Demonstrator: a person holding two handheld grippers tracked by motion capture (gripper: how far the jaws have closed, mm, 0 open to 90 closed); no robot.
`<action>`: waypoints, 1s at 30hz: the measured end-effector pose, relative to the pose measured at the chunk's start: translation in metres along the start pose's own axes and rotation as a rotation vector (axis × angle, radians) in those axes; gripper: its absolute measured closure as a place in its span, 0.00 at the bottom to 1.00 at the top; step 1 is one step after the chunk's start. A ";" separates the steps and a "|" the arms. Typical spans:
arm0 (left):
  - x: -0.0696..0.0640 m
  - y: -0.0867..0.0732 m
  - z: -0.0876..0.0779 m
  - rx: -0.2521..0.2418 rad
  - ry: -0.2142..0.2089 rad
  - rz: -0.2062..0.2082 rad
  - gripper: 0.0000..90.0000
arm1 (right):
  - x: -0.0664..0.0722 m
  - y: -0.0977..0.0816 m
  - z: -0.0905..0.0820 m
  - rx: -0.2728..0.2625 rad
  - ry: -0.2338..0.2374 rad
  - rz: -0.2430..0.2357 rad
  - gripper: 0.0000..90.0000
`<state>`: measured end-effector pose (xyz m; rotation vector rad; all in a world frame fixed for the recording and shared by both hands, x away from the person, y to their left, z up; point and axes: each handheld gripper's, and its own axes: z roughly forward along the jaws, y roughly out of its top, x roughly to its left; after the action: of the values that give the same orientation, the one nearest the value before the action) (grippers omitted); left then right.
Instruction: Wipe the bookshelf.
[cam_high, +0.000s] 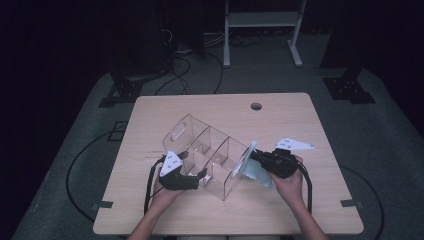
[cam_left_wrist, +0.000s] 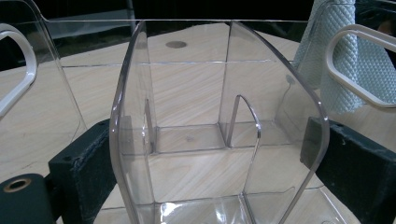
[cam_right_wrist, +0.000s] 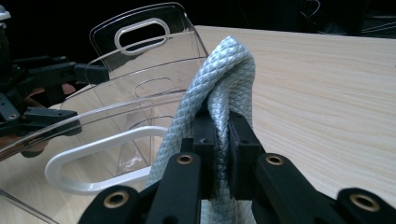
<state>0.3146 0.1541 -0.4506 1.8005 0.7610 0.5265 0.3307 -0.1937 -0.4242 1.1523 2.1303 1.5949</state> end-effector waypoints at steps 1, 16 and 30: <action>0.000 0.000 0.000 0.001 0.002 0.001 0.06 | 0.002 0.000 0.000 0.000 0.004 -0.009 0.93; 0.000 0.000 0.000 0.003 0.023 -0.002 0.06 | 0.022 0.001 -0.002 0.004 0.061 -0.050 0.93; 0.003 0.000 0.001 0.004 0.063 -0.014 0.07 | 0.046 0.001 0.002 0.029 0.131 -0.096 0.93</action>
<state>0.3171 0.1557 -0.4505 1.7886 0.8177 0.5750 0.3023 -0.1598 -0.4120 0.9628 2.2601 1.6434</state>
